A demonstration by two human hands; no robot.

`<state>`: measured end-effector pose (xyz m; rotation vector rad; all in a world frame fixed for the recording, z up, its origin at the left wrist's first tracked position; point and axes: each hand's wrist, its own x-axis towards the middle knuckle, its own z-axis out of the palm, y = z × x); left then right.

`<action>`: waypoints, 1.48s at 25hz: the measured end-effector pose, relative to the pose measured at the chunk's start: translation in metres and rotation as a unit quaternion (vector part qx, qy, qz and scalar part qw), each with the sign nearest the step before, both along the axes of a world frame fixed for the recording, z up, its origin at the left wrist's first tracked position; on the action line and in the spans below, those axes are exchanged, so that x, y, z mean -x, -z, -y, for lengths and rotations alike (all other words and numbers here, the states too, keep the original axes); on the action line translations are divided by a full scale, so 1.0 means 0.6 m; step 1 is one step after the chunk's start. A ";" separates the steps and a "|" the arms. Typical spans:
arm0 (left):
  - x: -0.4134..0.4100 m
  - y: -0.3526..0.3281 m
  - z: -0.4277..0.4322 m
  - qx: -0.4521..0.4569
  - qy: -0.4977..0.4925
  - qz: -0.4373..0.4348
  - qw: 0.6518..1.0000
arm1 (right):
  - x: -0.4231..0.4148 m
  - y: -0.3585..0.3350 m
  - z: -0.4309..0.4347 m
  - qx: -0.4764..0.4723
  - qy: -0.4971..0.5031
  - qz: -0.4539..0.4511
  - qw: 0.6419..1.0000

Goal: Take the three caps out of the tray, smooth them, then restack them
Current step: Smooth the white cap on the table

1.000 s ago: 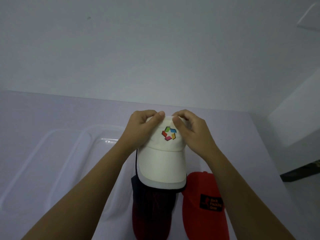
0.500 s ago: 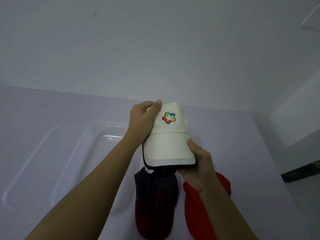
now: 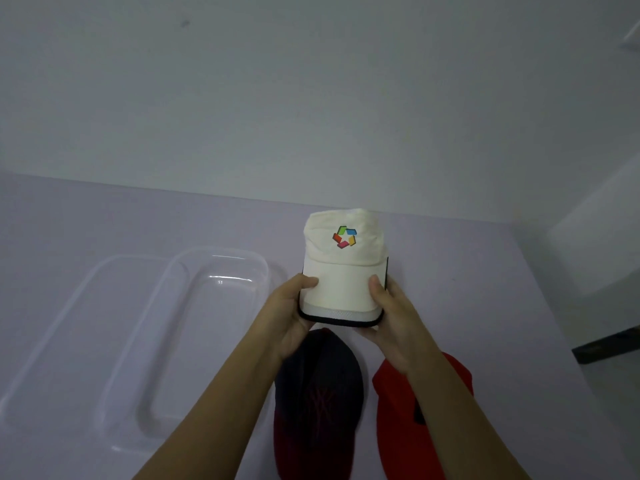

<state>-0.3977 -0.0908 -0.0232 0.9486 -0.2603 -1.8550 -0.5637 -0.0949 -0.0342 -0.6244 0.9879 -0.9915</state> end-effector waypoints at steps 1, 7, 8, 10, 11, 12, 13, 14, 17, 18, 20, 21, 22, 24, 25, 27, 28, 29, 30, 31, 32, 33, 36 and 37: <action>0.000 0.004 0.007 0.002 -0.003 -0.003 1.000 | 0.002 0.008 0.005 -0.027 -0.017 -0.012 0.999; -0.002 0.043 0.063 0.001 0.049 0.107 0.993 | -0.001 0.048 0.056 -0.023 -0.014 0.058 0.998; -0.001 0.050 0.072 0.000 0.063 0.123 0.990 | -0.001 0.058 0.066 -0.024 -0.007 0.062 0.998; 0.003 0.062 0.088 -0.020 0.072 0.153 0.985 | 0.002 0.080 0.084 -0.032 0.001 0.061 0.998; 0.005 0.072 0.096 -0.035 0.072 0.168 0.983 | 0.003 0.091 0.091 -0.043 0.003 0.054 0.998; 0.006 0.087 0.104 -0.048 0.072 0.182 0.980 | 0.004 0.105 0.099 -0.062 0.004 0.038 0.997; 0.006 0.101 0.110 -0.057 0.075 0.200 0.975 | 0.004 0.118 0.104 -0.085 0.001 0.013 0.996; 0.005 0.116 0.116 -0.067 0.080 0.220 0.970 | 0.003 0.129 0.108 -0.109 -0.008 -0.016 0.994; 0.009 0.162 0.123 -0.076 0.096 0.277 0.953 | 0.002 0.169 0.117 -0.171 -0.021 -0.068 0.983; 0.010 0.175 0.122 -0.070 0.096 0.291 0.949 | 0.003 0.180 0.120 -0.174 -0.020 -0.077 0.981; 0.009 0.197 0.123 -0.058 0.096 0.329 0.938 | 0.003 0.194 0.123 -0.153 -0.024 -0.112 0.982; 0.007 0.209 0.126 -0.058 0.100 0.356 0.927 | 0.001 0.192 0.121 -0.132 -0.037 -0.153 0.979; 0.006 0.216 0.129 -0.062 0.108 0.391 0.912 | -0.003 0.186 0.119 -0.110 -0.055 -0.217 0.968; 0.008 0.225 0.135 -0.068 0.137 0.496 0.855 | -0.004 0.179 0.117 -0.083 -0.093 -0.396 0.910; 0.011 0.227 0.137 -0.063 0.146 0.561 0.813 | -0.001 0.179 0.118 -0.070 -0.114 -0.465 0.875; 0.023 0.215 0.138 0.005 0.098 0.631 0.770 | 0.008 0.177 0.125 -0.037 -0.123 -0.524 0.842; 0.027 0.205 0.141 0.048 0.050 0.629 0.774 | 0.014 0.176 0.133 -0.001 -0.106 -0.534 0.839; 0.028 0.193 0.147 0.079 0.008 0.616 0.784 | 0.020 0.175 0.144 0.049 -0.081 -0.538 0.838; 0.025 0.182 0.158 0.102 -0.016 0.606 0.789 | 0.026 0.170 0.157 0.102 -0.060 -0.533 0.838; 0.022 0.174 0.171 0.118 -0.016 0.604 0.788 | 0.030 0.166 0.172 0.147 -0.053 -0.521 0.839; 0.018 0.168 0.184 0.131 0.000 0.606 0.784 | 0.032 0.161 0.186 0.180 -0.064 -0.508 0.840; 0.012 0.167 0.197 0.147 0.026 0.608 0.780 | 0.031 0.156 0.197 0.203 -0.086 -0.492 0.843; -0.002 0.163 0.225 0.193 0.106 0.603 0.767 | 0.023 0.149 0.221 0.214 -0.161 -0.444 0.855; -0.007 0.164 0.232 0.208 0.125 0.615 0.750 | 0.021 0.149 0.228 0.214 -0.173 -0.442 0.854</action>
